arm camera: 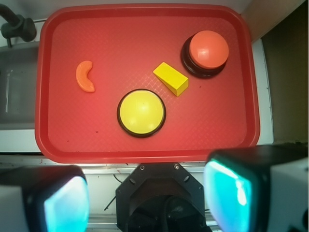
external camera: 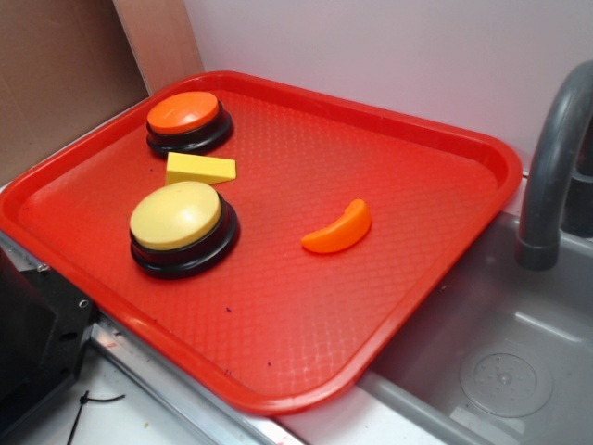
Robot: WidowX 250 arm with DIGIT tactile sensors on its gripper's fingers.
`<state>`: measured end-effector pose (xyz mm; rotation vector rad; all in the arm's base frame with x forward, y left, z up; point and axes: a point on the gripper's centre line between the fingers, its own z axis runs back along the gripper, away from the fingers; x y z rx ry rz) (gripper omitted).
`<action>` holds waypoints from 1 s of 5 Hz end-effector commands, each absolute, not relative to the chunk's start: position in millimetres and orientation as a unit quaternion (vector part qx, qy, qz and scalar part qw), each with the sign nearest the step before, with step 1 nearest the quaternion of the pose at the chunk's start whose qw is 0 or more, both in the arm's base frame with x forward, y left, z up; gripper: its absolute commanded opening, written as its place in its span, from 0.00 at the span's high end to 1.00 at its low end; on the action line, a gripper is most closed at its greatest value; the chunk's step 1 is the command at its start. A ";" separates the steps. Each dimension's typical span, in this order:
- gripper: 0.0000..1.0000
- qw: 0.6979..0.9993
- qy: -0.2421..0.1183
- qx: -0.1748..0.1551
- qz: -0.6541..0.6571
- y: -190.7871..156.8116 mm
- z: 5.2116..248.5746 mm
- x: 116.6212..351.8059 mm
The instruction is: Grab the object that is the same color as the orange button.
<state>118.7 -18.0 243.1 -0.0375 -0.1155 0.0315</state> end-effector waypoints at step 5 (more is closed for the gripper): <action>0.00 0.994 -0.104 -0.033 0.023 -65.7 174.7 186.5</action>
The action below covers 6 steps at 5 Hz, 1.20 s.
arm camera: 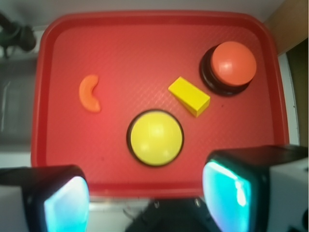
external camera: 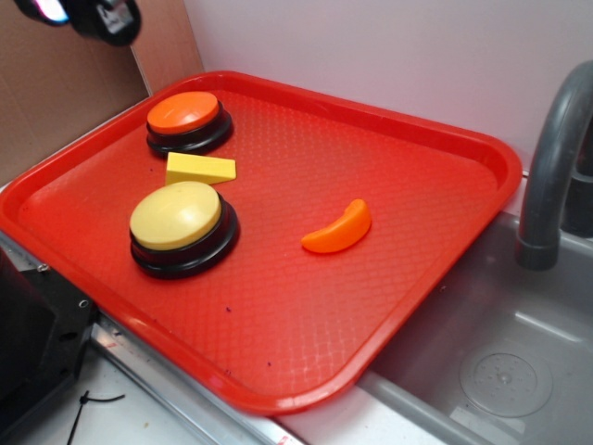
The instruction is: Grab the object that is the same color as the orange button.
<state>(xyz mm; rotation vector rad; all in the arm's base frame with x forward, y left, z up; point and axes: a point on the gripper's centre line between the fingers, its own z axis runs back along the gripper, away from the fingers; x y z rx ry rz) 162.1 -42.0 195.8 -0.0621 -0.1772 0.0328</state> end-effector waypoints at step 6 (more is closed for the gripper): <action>0.00 0.998 -0.053 -0.031 -0.006 -129.6 43.9 247.1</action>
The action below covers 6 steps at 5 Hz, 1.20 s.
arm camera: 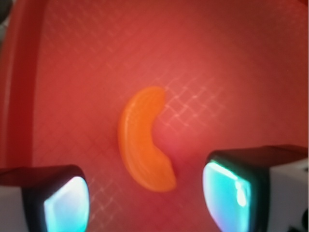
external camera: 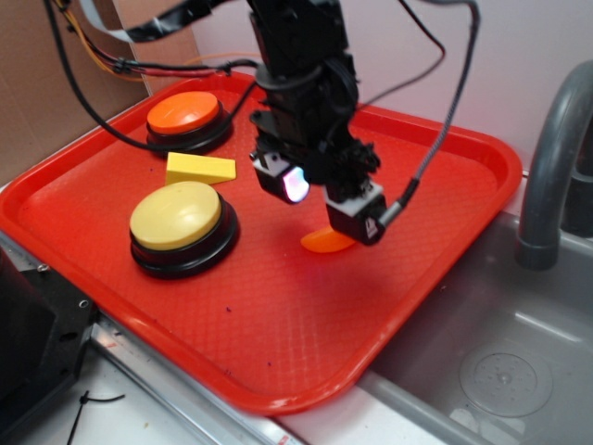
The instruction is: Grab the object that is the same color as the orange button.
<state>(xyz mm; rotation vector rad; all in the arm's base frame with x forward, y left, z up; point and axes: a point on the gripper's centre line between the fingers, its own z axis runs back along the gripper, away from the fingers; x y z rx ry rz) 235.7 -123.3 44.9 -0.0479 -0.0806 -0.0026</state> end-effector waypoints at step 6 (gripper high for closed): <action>1.00 0.998 0.003 -0.056 -0.030 -116.1 60.1 234.0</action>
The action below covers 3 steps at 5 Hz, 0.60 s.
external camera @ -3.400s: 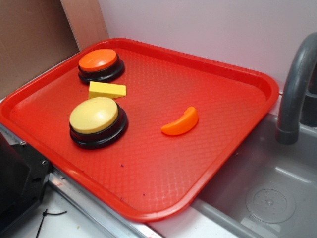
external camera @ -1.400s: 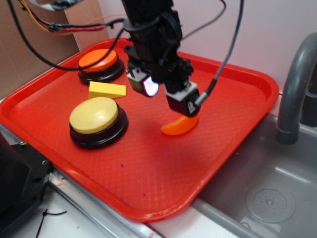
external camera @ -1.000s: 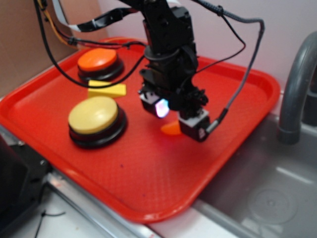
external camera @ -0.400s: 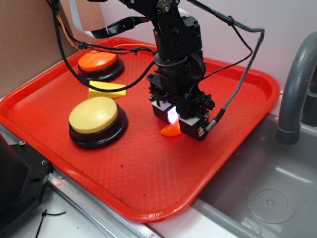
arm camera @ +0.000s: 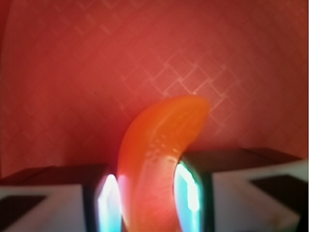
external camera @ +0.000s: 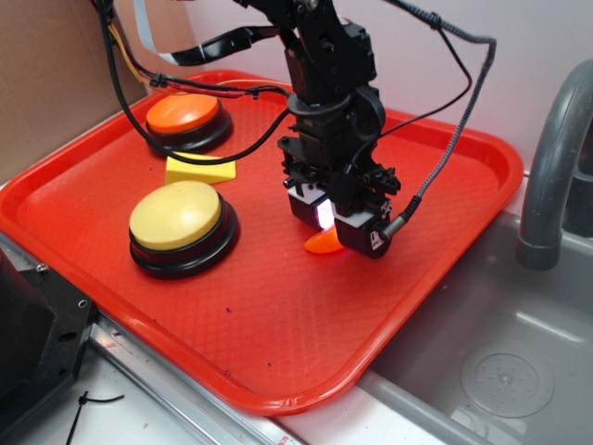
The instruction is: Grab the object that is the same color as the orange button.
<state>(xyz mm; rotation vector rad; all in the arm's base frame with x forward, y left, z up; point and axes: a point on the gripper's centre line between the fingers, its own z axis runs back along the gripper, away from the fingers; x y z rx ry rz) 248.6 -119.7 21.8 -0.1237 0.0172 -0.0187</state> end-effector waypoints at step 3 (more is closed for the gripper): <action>1.00 0.999 -0.041 -0.017 0.018 -46.8 175.8 210.5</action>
